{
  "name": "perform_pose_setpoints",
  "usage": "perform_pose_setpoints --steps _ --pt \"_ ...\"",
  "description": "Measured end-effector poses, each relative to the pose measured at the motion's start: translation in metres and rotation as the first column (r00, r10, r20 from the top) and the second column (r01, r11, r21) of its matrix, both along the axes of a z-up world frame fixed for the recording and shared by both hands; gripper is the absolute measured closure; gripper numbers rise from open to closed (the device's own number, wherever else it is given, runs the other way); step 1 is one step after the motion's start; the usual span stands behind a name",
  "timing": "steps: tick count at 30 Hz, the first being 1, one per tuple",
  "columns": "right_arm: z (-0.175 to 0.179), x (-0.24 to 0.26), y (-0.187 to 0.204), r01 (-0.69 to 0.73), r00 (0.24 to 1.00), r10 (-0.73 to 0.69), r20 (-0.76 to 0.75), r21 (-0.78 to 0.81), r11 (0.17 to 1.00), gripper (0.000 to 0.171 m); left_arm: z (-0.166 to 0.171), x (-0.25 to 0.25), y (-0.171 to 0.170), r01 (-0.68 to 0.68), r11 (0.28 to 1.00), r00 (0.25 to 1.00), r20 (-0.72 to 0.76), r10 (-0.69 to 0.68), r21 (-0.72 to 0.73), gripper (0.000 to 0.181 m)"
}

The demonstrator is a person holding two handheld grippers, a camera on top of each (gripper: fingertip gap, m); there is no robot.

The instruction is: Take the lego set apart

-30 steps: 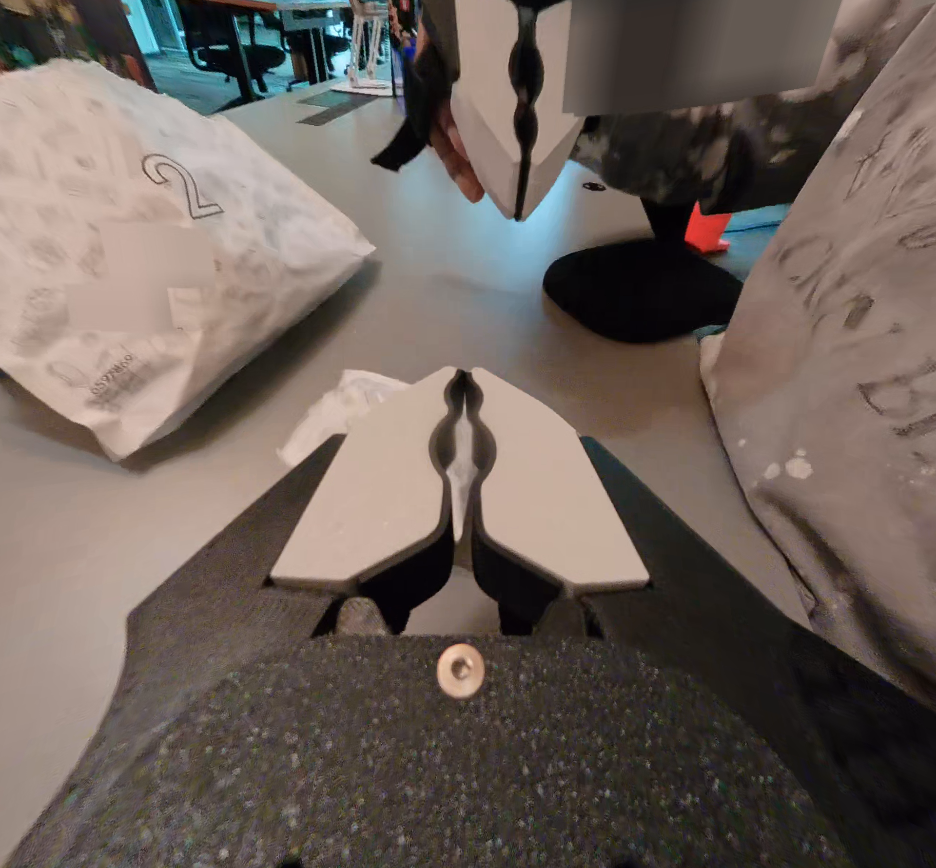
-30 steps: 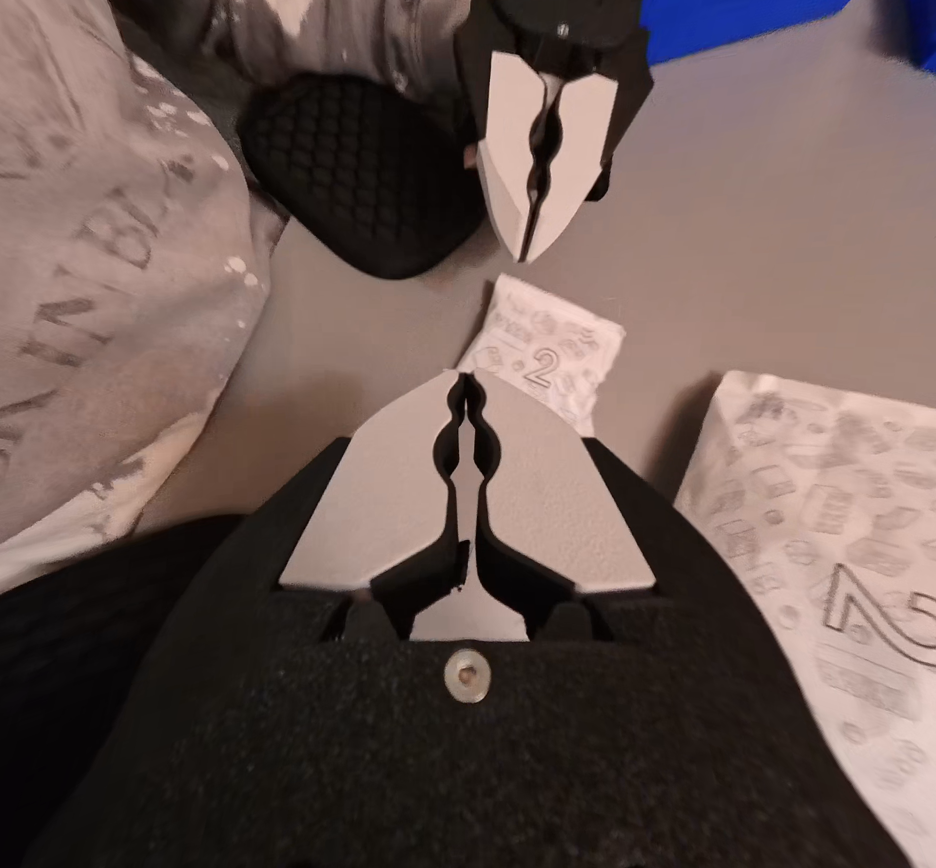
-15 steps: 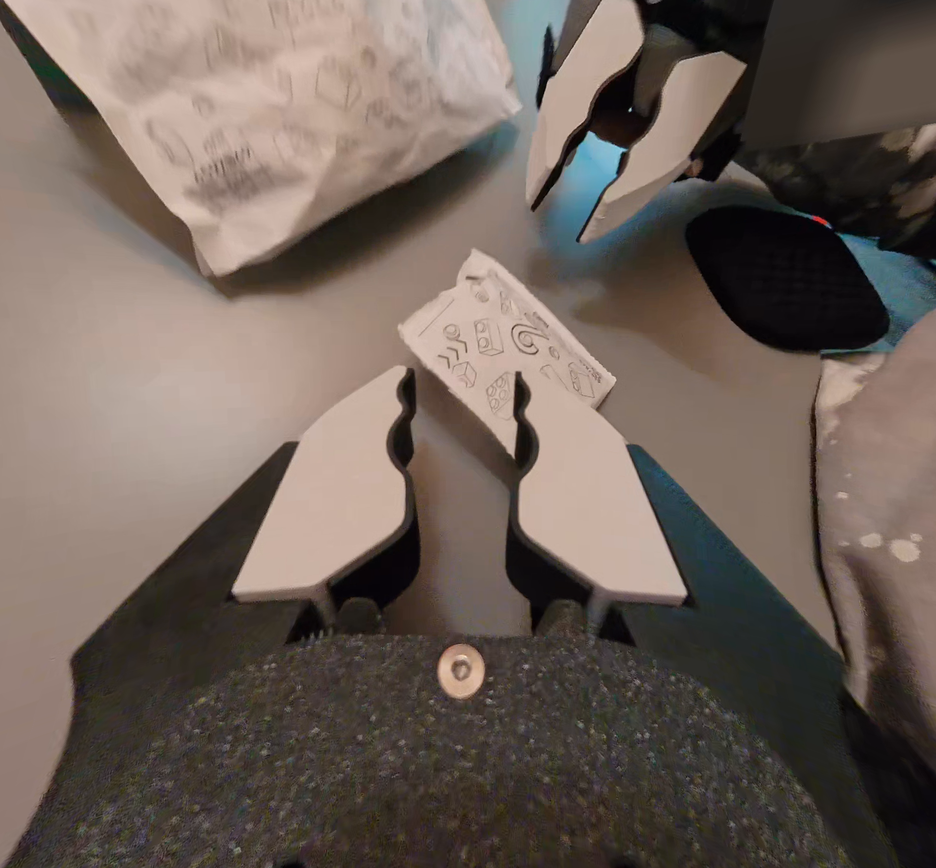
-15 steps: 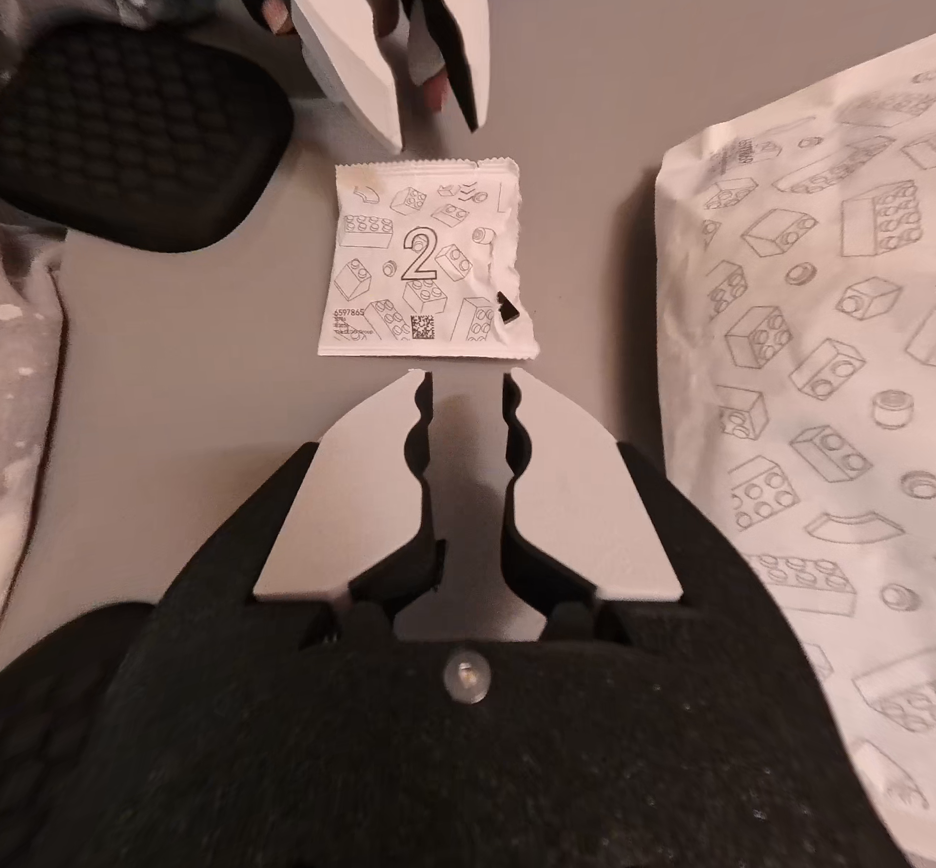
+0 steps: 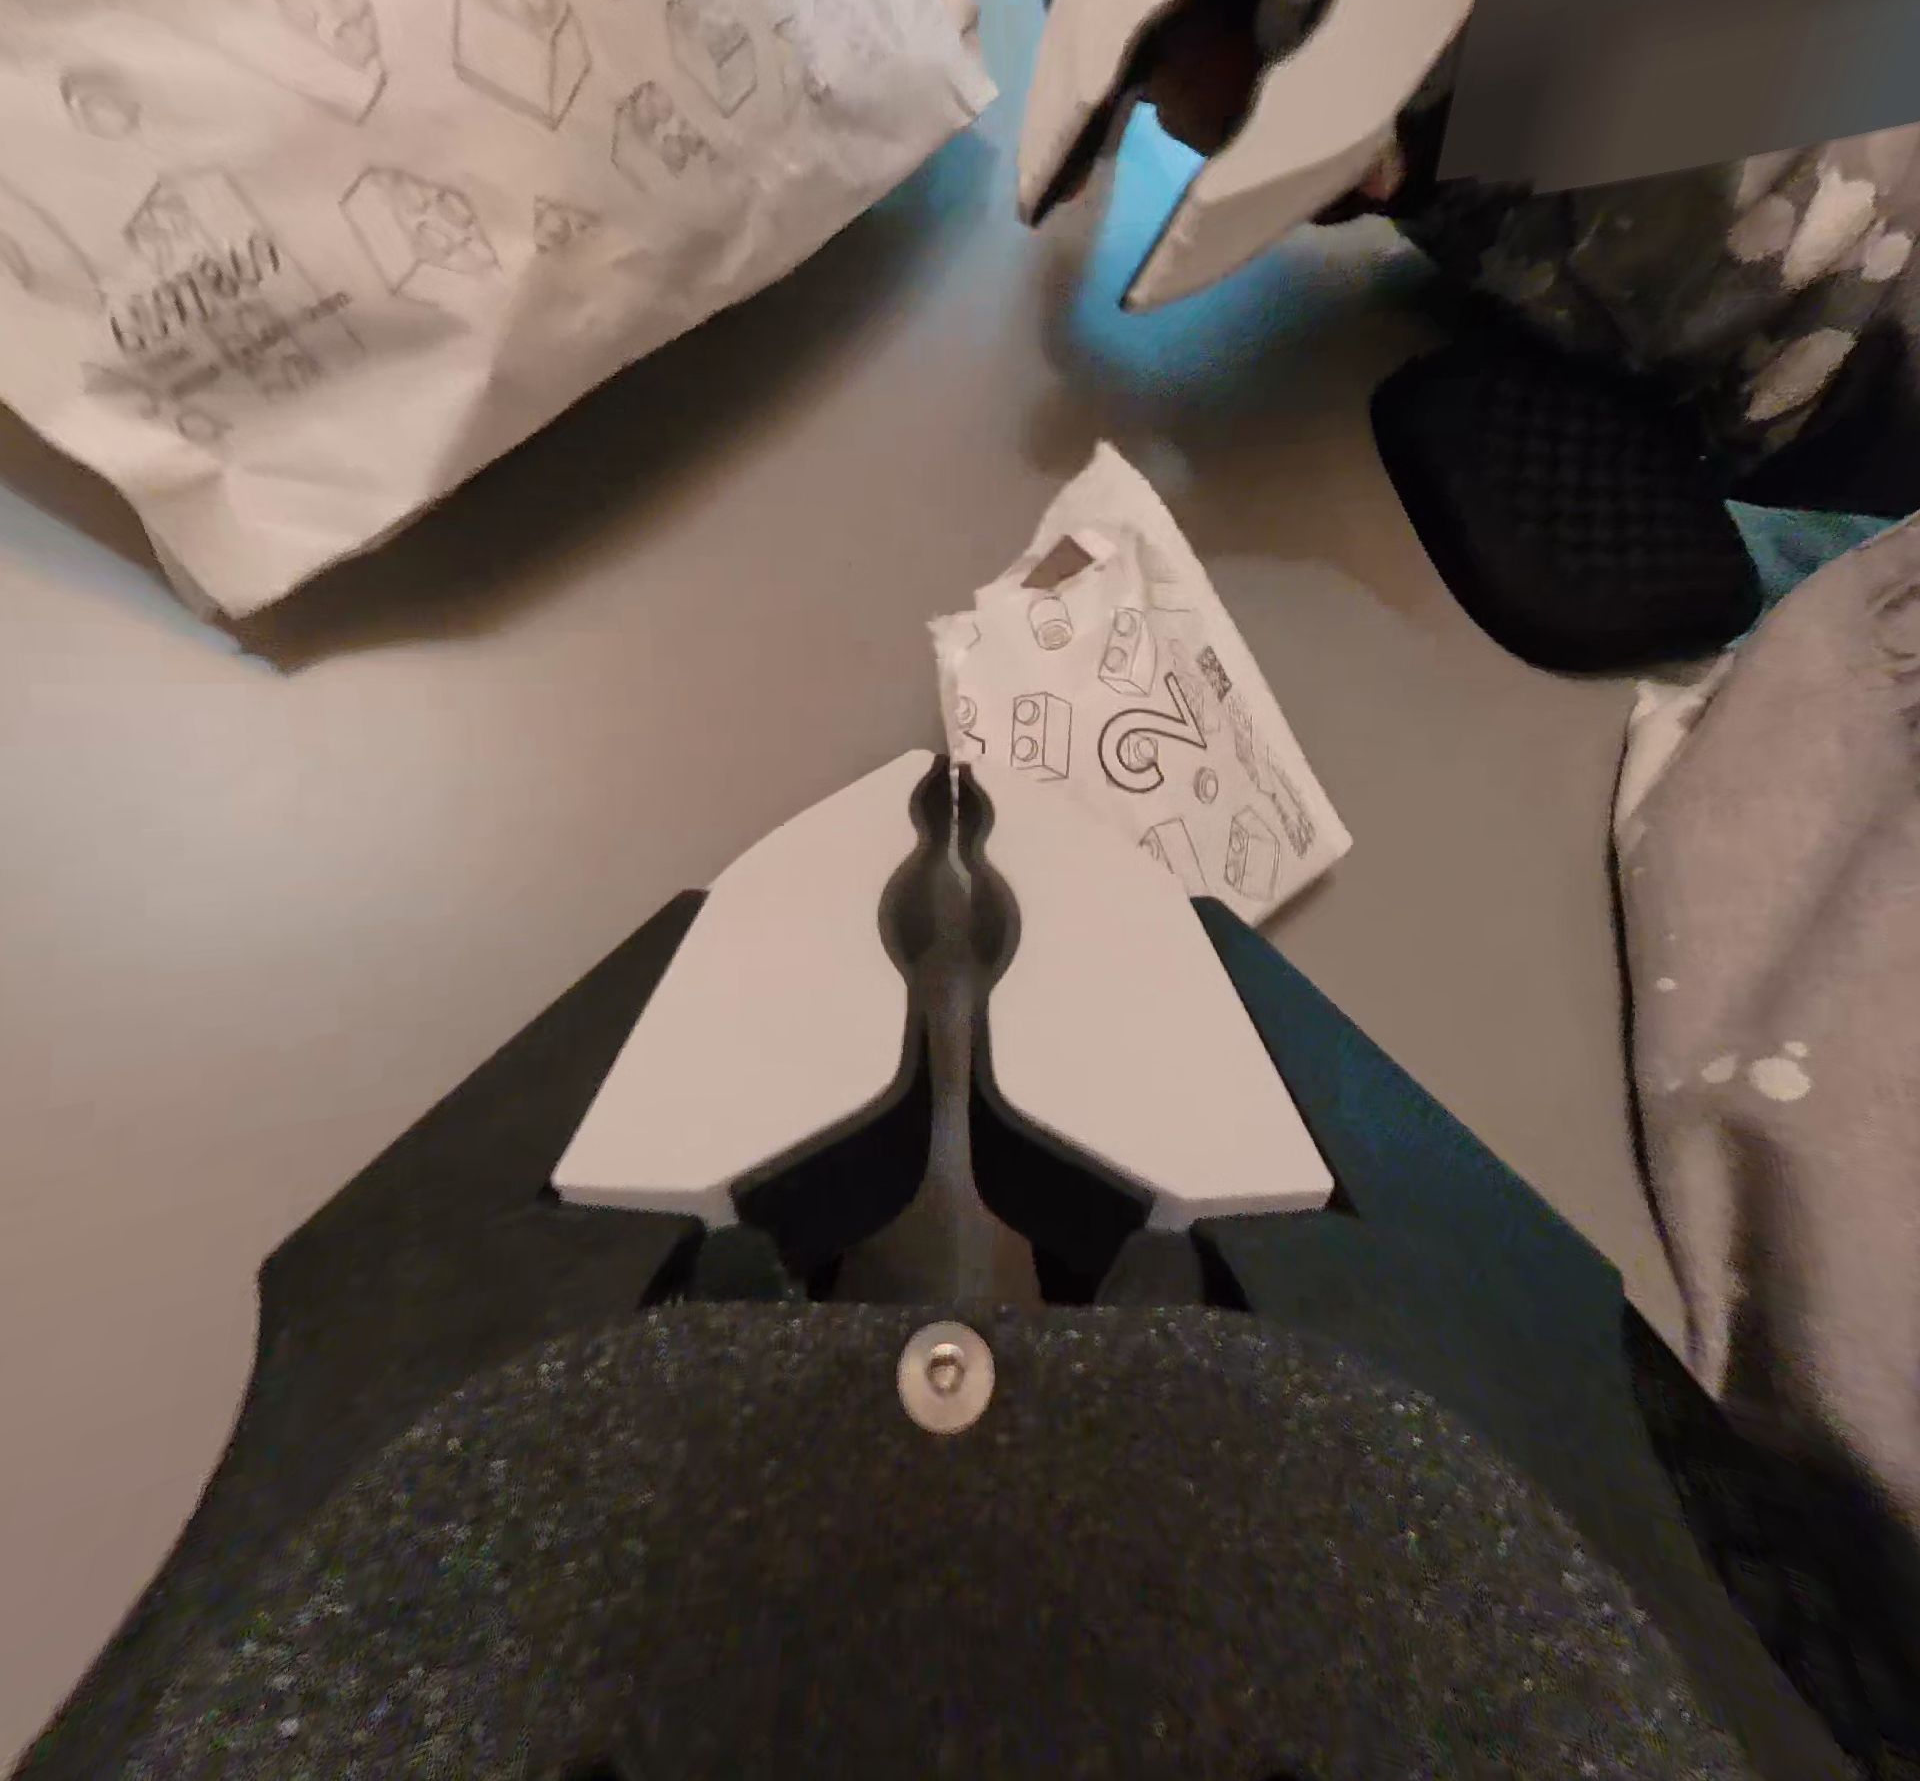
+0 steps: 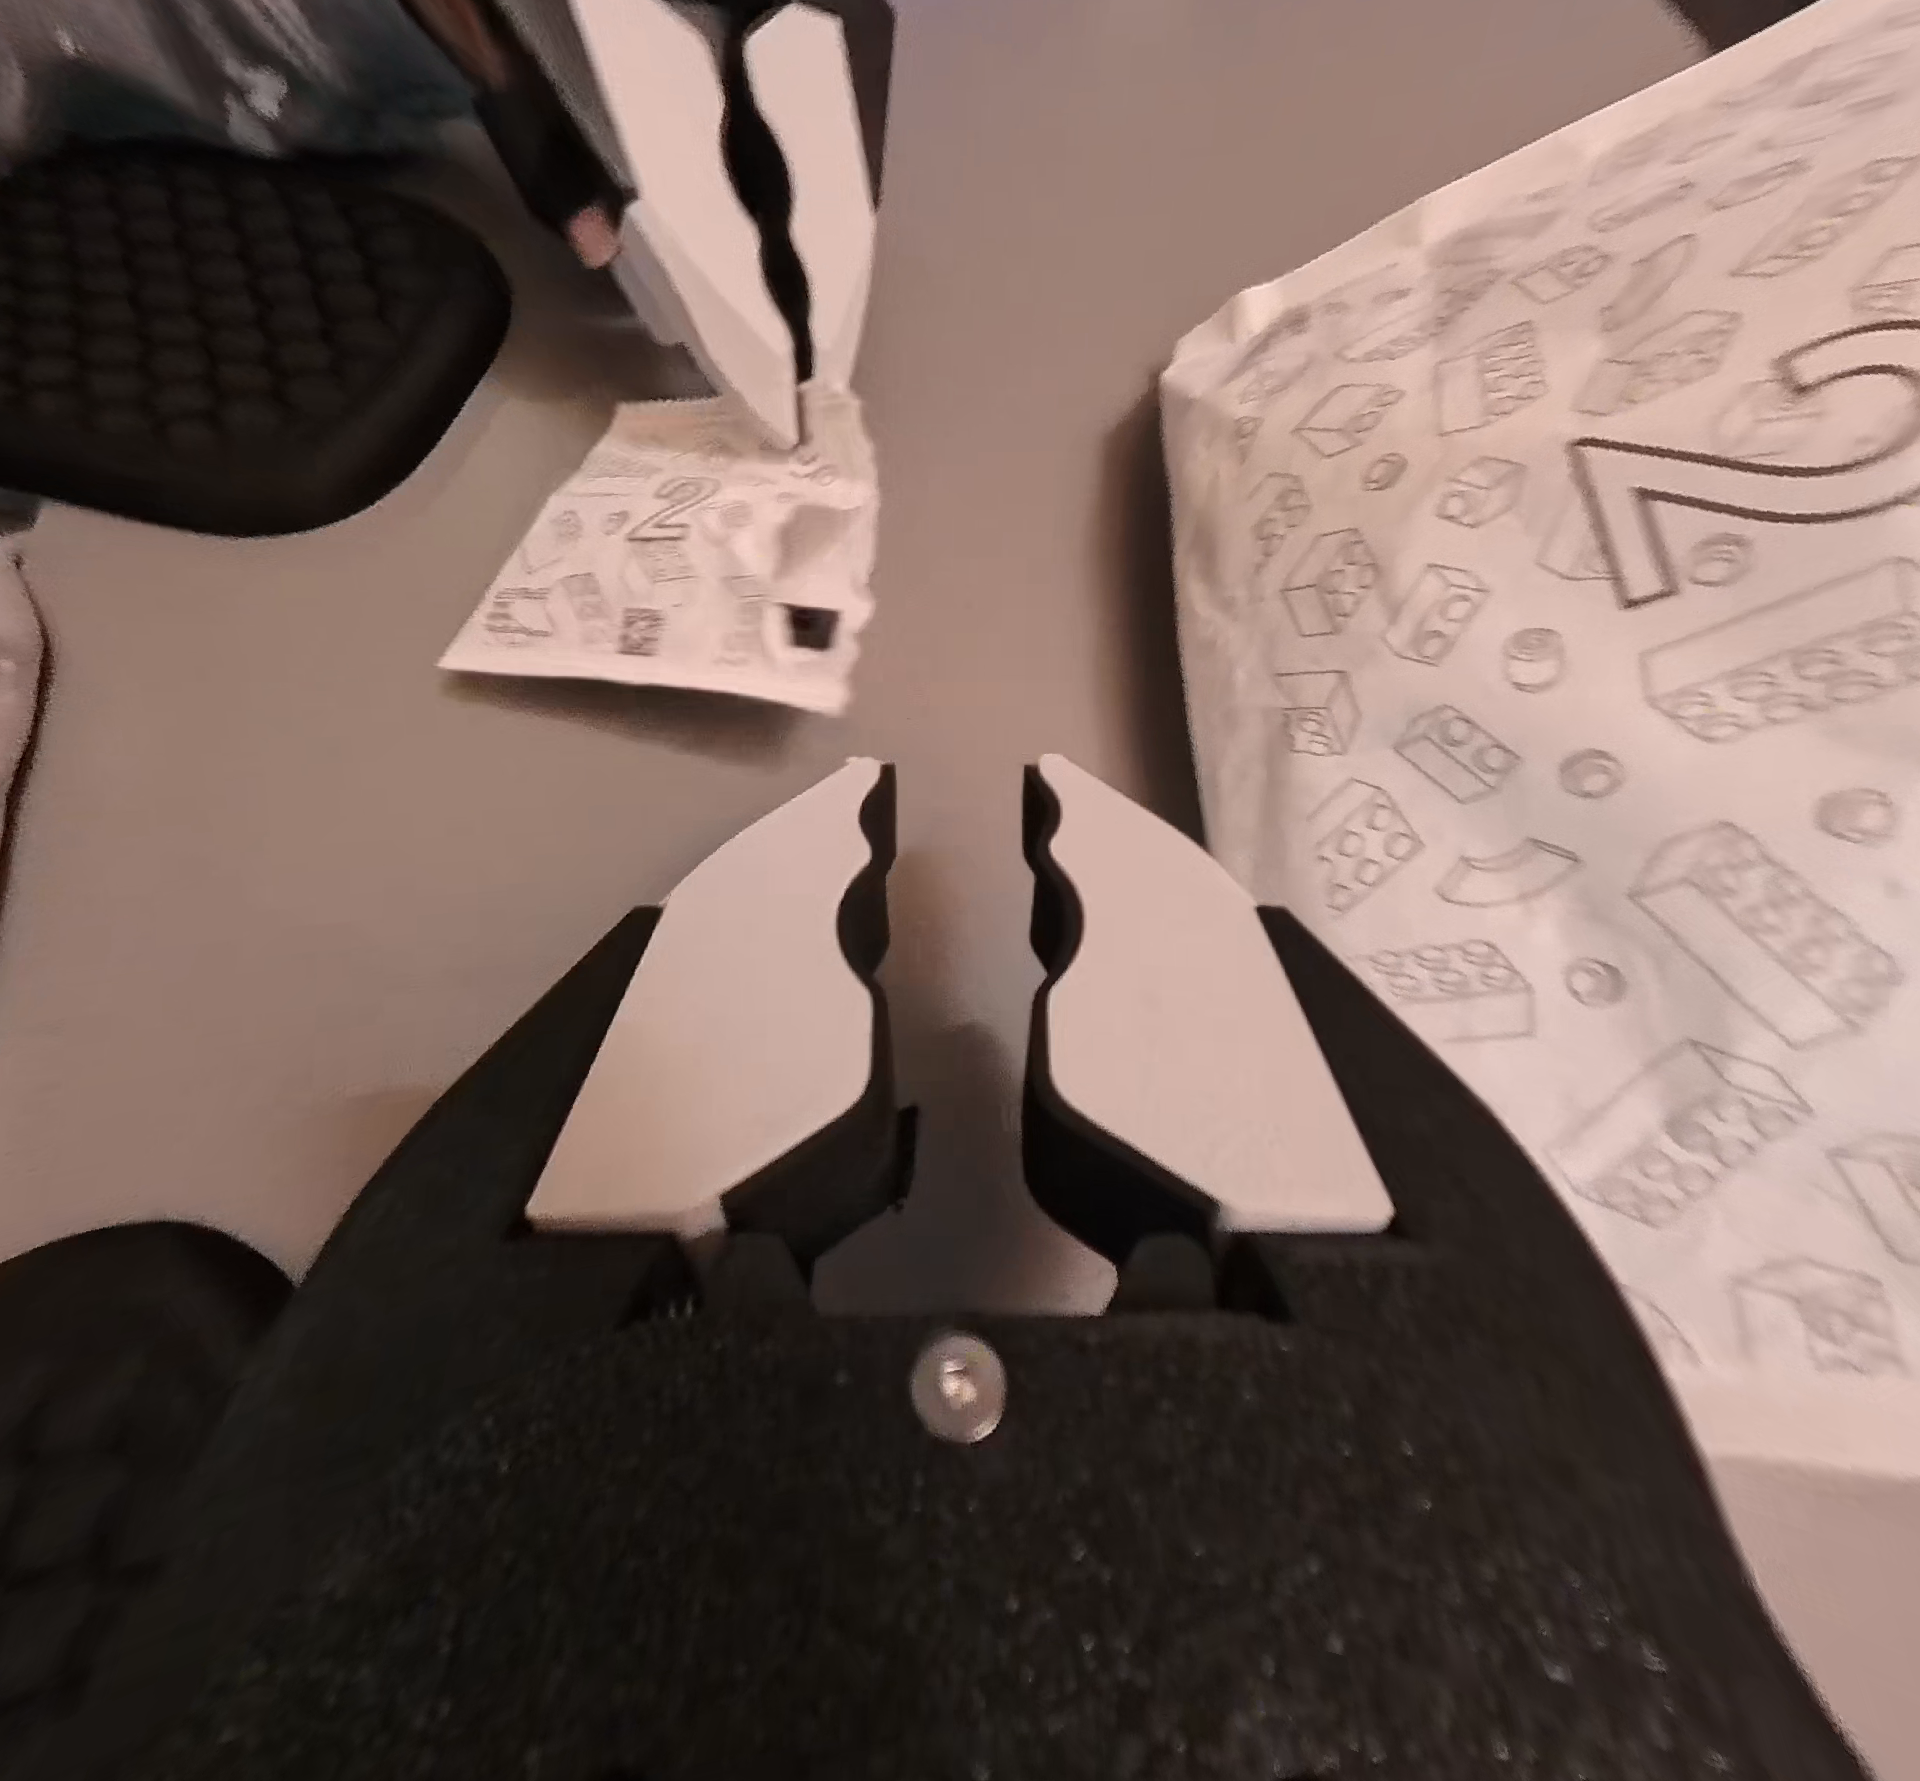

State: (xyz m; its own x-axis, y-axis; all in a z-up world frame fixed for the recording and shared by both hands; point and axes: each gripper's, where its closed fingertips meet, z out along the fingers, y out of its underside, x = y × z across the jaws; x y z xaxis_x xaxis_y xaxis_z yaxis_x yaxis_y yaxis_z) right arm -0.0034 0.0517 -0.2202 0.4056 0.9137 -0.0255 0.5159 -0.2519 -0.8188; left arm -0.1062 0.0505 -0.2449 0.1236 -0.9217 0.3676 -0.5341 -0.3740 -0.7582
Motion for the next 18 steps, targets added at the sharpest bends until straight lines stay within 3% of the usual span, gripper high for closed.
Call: perform_pose_setpoints --steps 7,18 --pt "0.043 0.031 0.019 0.130 0.977 -0.112 -0.180 0.094 0.987 0.152 0.066 0.008 -0.005 -0.050 0.945 0.950 0.308 -0.055 0.323 0.181" --pt "0.052 0.041 0.016 0.166 0.969 -0.134 -0.208 0.143 0.976 0.154 0.058 0.000 -0.026 -0.058 0.895 0.934 0.340 -0.107 0.442 0.181"
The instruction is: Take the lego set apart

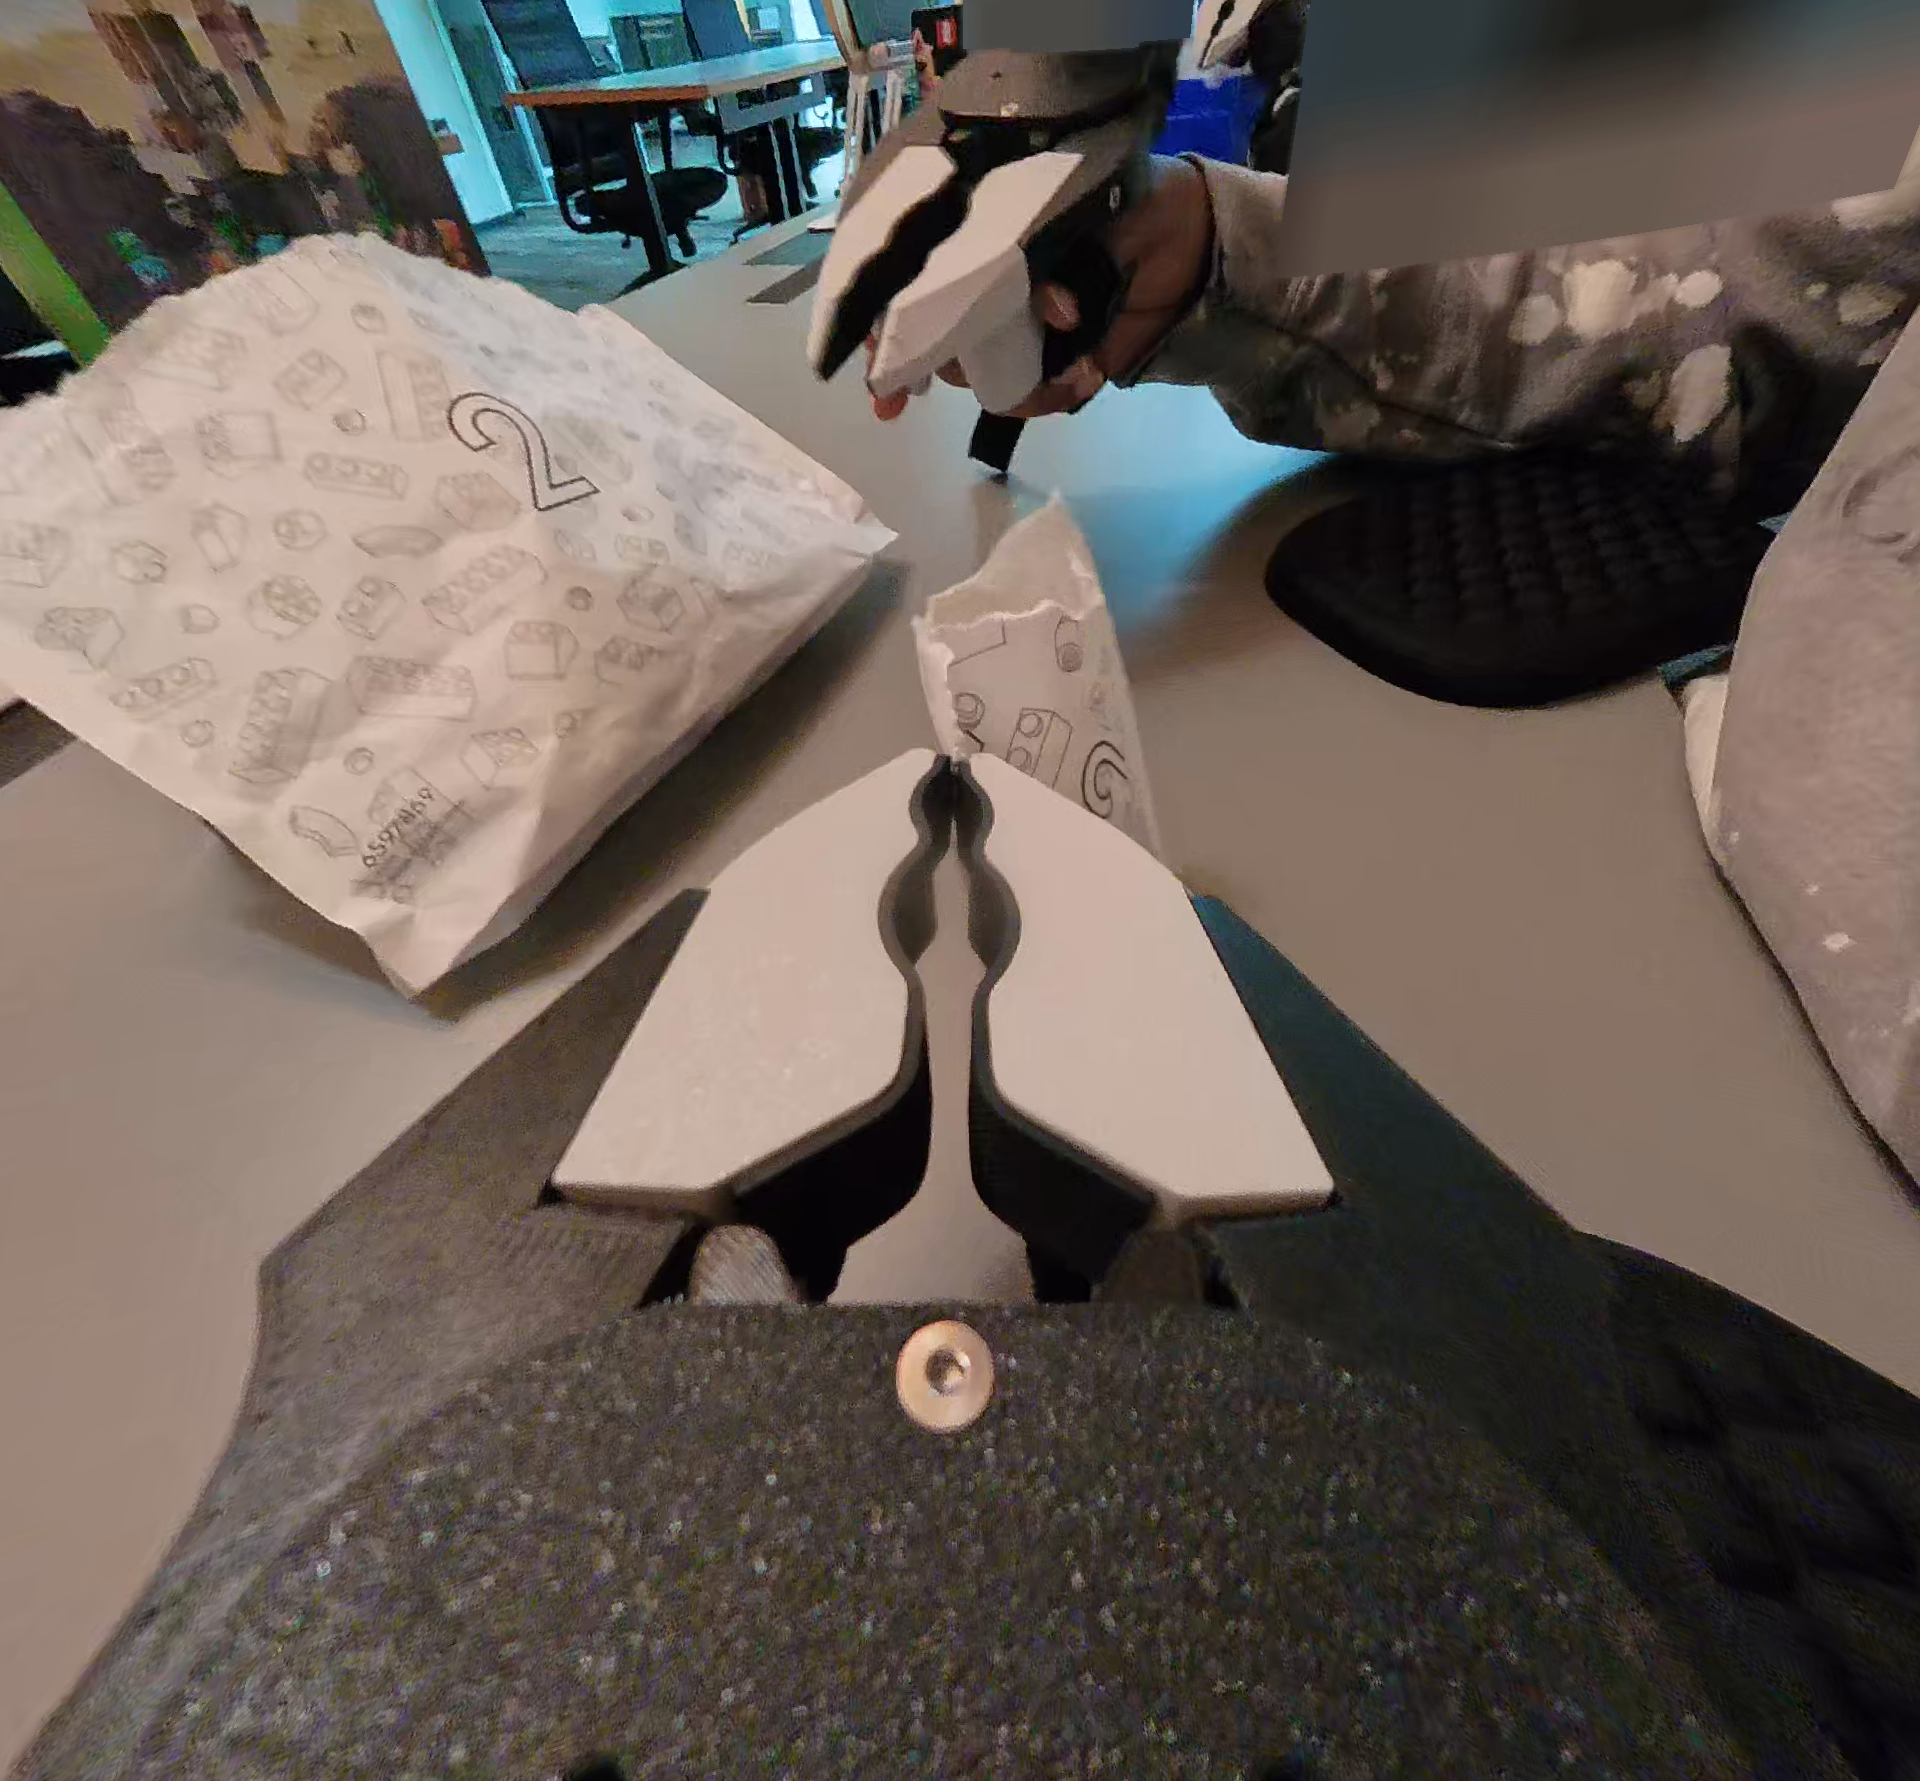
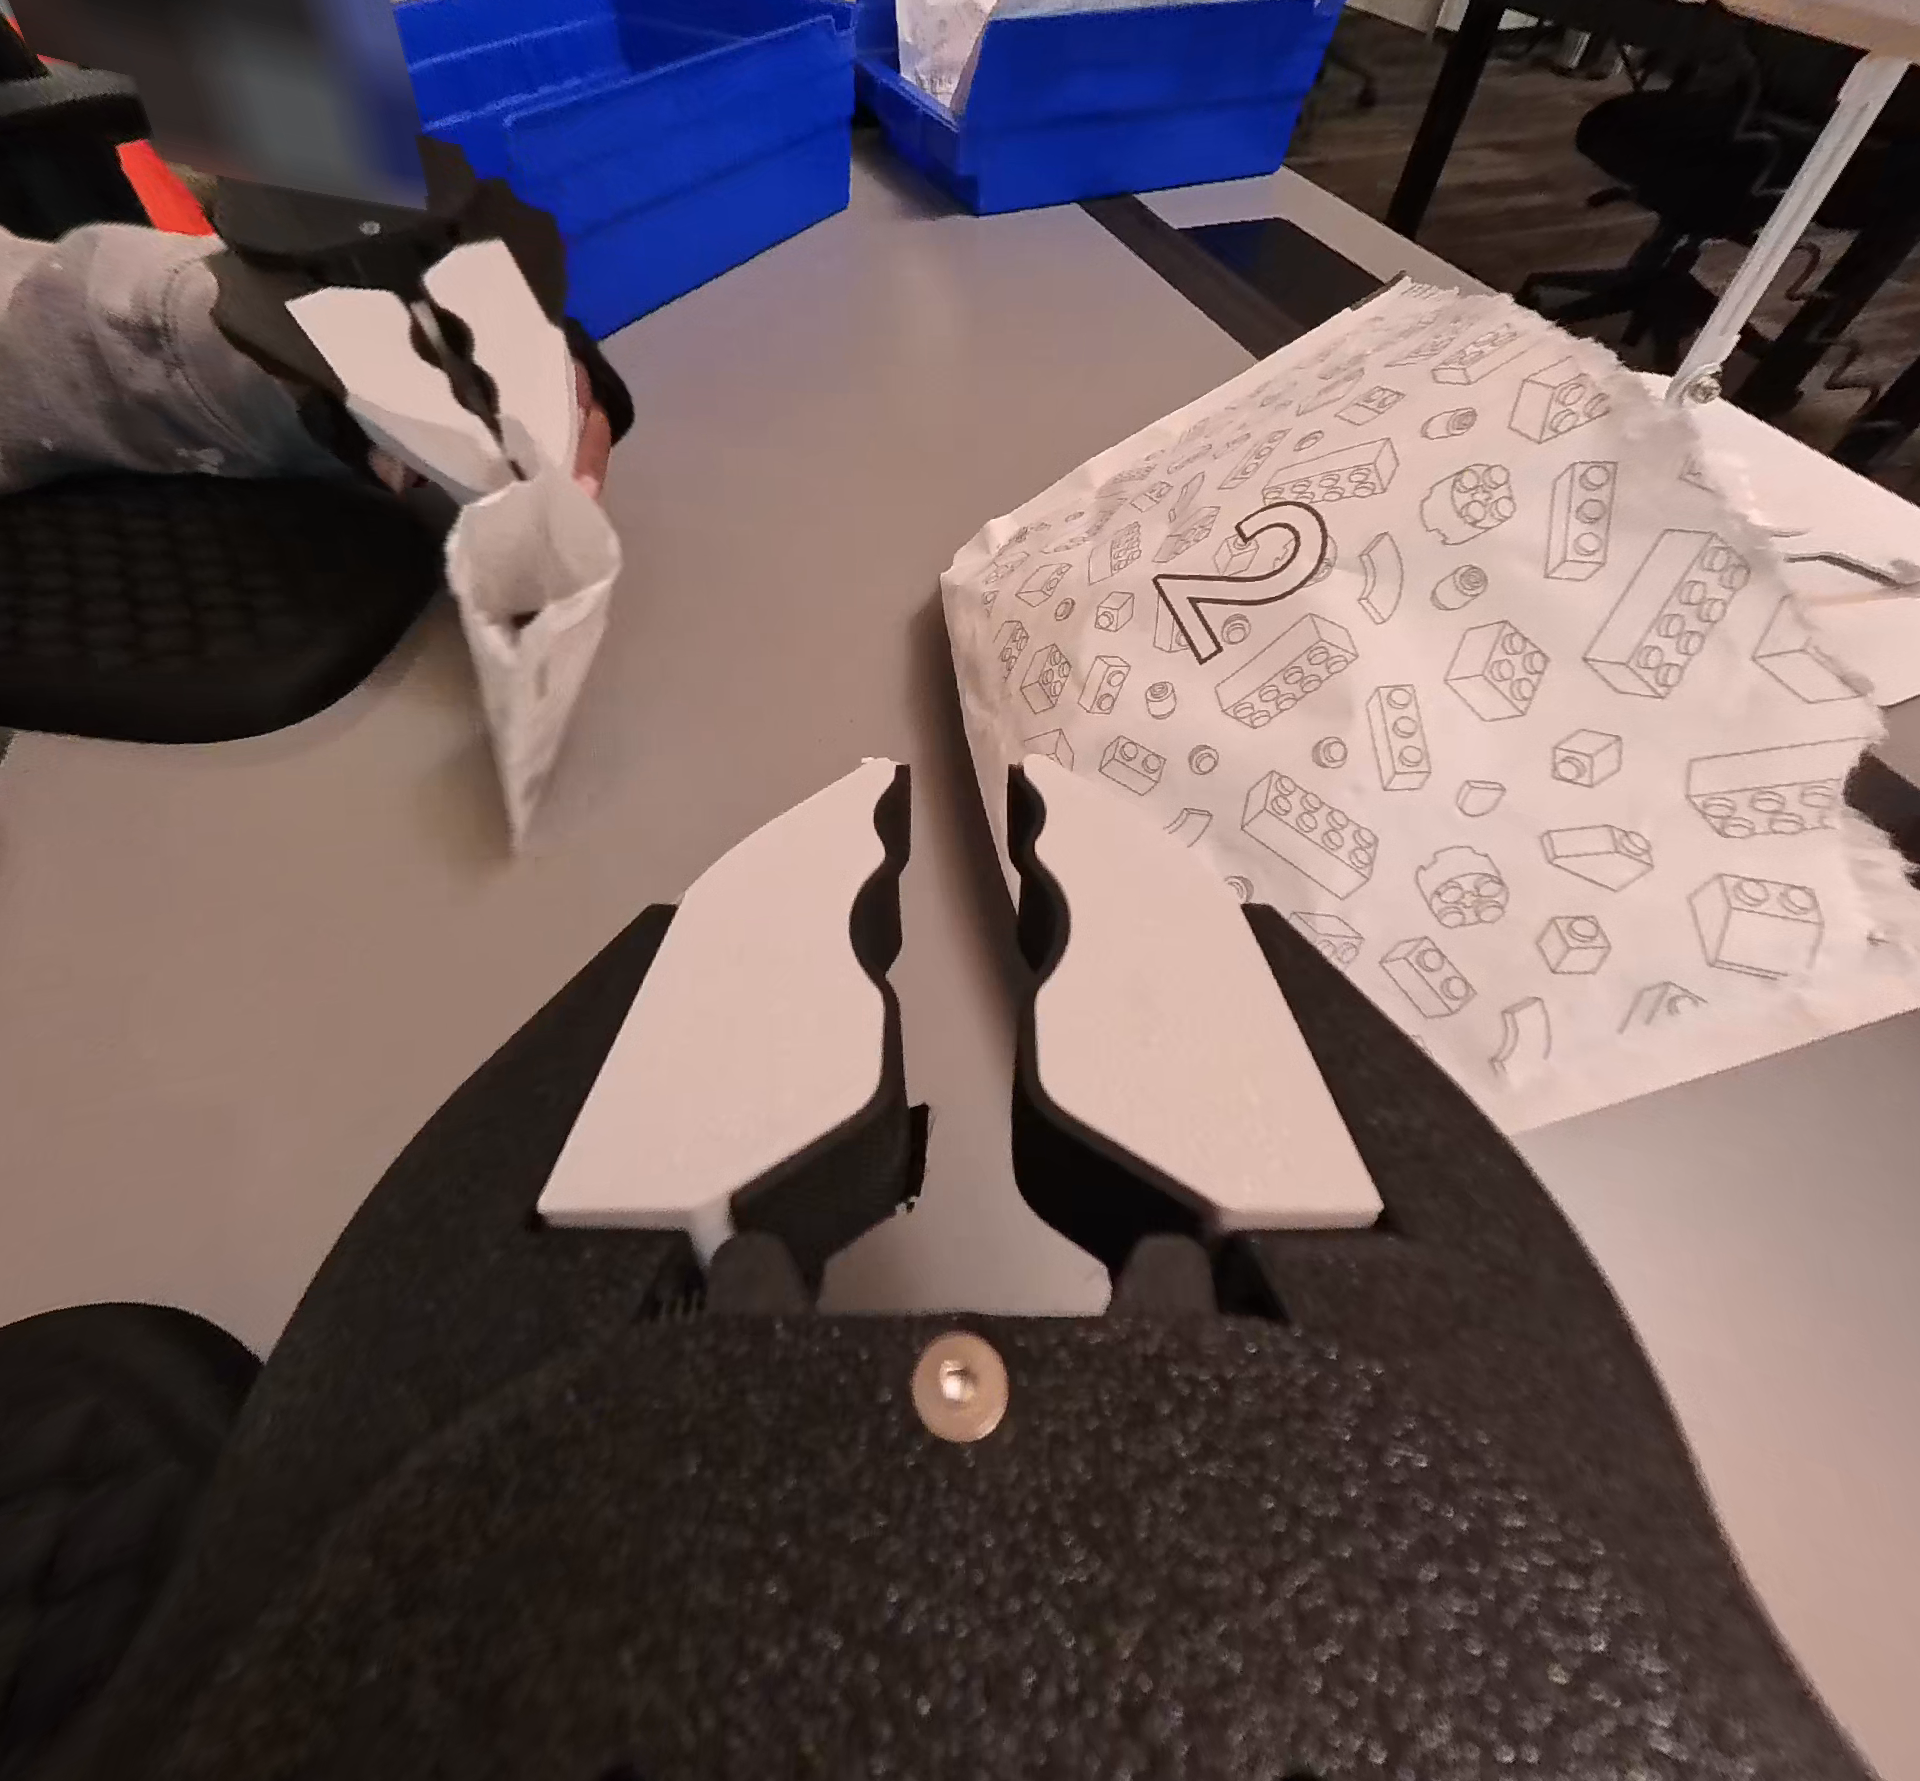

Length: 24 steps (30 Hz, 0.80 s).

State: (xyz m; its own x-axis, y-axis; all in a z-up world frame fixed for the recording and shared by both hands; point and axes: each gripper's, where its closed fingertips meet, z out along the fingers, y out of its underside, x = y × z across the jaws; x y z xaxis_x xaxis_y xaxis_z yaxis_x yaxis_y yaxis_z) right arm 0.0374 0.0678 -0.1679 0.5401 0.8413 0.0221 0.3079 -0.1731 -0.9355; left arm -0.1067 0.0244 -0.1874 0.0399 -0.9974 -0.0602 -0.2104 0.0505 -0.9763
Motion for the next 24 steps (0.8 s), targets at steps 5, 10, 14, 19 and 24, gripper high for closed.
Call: perform_pose_setpoints --steps 5,10,14,19,24 --pt "0.001 0.012 0.007 0.052 0.999 -0.052 -0.005 0.006 0.999 0.153 0.016 -0.004 -0.002 -0.027 0.999 0.999 0.044 0.026 0.036 0.181" --pt "0.016 0.058 0.031 0.232 0.963 -0.236 -0.131 -0.044 0.972 0.140 0.034 -0.010 0.007 -0.075 0.996 0.993 0.096 0.070 0.050 0.181" --pt "0.017 0.101 0.051 0.360 0.908 -0.380 -0.176 -0.136 0.923 0.110 0.052 -0.013 0.016 -0.110 0.991 0.988 0.119 0.101 0.078 0.181" --pt "-0.021 0.103 0.073 0.307 0.923 -0.365 -0.122 -0.338 0.890 0.094 0.071 -0.012 0.028 -0.122 0.989 0.984 0.143 0.110 0.079 0.181" --pt "-0.039 0.074 0.084 0.143 0.953 -0.238 -0.189 -0.414 0.899 0.130 0.084 -0.013 0.034 -0.140 0.986 0.979 0.158 0.126 0.085 0.181"
